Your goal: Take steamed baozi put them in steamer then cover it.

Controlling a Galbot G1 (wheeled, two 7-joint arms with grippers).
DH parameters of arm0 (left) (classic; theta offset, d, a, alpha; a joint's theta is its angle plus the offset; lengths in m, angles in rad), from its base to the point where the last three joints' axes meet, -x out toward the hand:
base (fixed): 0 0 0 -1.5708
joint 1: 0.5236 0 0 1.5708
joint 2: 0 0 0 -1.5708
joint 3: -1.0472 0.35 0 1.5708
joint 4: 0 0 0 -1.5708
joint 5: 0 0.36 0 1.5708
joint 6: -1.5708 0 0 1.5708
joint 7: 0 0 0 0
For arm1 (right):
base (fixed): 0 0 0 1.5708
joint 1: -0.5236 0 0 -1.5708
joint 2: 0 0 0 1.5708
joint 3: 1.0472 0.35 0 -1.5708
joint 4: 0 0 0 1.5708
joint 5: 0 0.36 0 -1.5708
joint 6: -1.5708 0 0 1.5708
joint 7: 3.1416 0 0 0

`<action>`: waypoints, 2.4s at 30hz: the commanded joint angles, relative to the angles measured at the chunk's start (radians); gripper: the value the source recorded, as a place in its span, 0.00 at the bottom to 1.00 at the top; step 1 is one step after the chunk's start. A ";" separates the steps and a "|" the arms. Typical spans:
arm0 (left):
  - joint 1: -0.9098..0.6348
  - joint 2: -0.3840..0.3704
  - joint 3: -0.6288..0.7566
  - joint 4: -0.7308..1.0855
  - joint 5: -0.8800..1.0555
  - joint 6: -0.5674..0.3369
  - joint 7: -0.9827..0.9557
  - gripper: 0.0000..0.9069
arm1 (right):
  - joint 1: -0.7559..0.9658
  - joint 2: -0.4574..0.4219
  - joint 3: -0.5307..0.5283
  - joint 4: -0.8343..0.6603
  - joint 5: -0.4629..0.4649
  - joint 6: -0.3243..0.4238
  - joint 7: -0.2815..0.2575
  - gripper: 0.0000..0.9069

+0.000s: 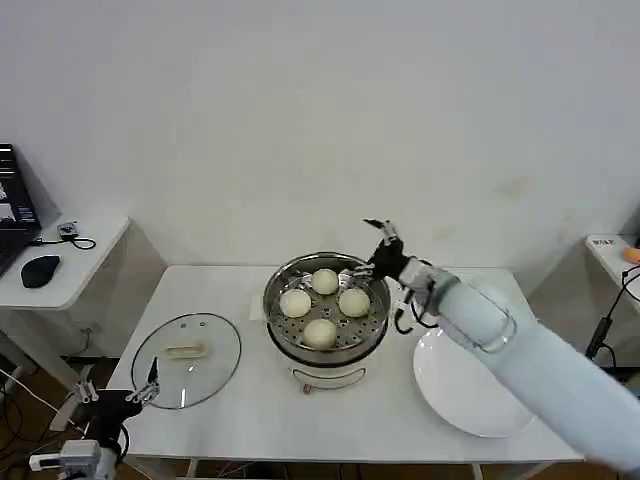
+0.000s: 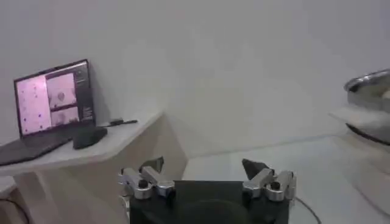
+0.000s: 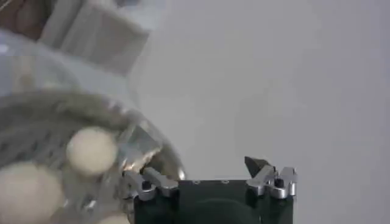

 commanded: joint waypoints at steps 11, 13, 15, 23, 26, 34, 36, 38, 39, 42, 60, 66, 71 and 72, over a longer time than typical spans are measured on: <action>-0.086 0.097 0.022 0.201 0.892 -0.223 -0.023 1.00 | -1.001 0.501 1.086 0.180 0.031 0.305 -0.156 1.00; -0.103 0.118 0.044 0.246 1.030 -0.242 -0.031 1.00 | -1.031 0.508 1.119 0.203 0.037 0.292 -0.152 1.00; -0.117 0.131 0.066 0.288 1.118 -0.248 -0.029 1.00 | -1.054 0.508 1.129 0.215 0.026 0.287 -0.154 1.00; -0.176 0.158 0.121 0.371 1.250 -0.243 -0.011 1.00 | -1.088 0.526 1.132 0.266 0.022 0.264 -0.146 1.00; -0.218 0.172 0.147 0.399 1.257 -0.243 -0.005 1.00 | -1.092 0.535 1.129 0.277 0.019 0.265 -0.145 1.00; -0.336 0.179 0.188 0.508 1.263 -0.246 -0.004 1.00 | -1.115 0.556 1.130 0.301 0.006 0.270 -0.142 1.00; -0.370 0.176 0.197 0.536 1.267 -0.247 -0.006 1.00 | -1.121 0.561 1.132 0.307 0.005 0.273 -0.141 1.00; -0.404 0.177 0.208 0.573 1.267 -0.249 -0.007 1.00 | -1.127 0.565 1.136 0.316 0.007 0.271 -0.141 1.00; -0.411 0.177 0.211 0.582 1.268 -0.249 -0.007 1.00 | -1.129 0.565 1.138 0.318 0.007 0.271 -0.141 1.00; -0.450 0.178 0.223 0.618 1.272 -0.249 -0.008 1.00 | -1.135 0.567 1.149 0.321 0.007 0.272 -0.140 1.00; -0.574 0.169 0.265 0.769 1.291 -0.251 -0.014 1.00 | -1.139 0.578 1.160 0.298 0.004 0.281 -0.141 1.00; -0.599 0.167 0.275 0.782 1.290 -0.248 -0.011 1.00 | -1.131 0.584 1.151 0.286 -0.003 0.279 -0.141 1.00; -0.620 0.164 0.289 0.814 1.291 -0.249 -0.010 0.29 | -1.127 0.588 1.147 0.278 -0.008 0.280 -0.141 1.00; -0.622 0.162 0.290 0.817 1.290 -0.251 -0.013 0.01 | -1.127 0.589 1.147 0.278 -0.008 0.280 -0.141 1.00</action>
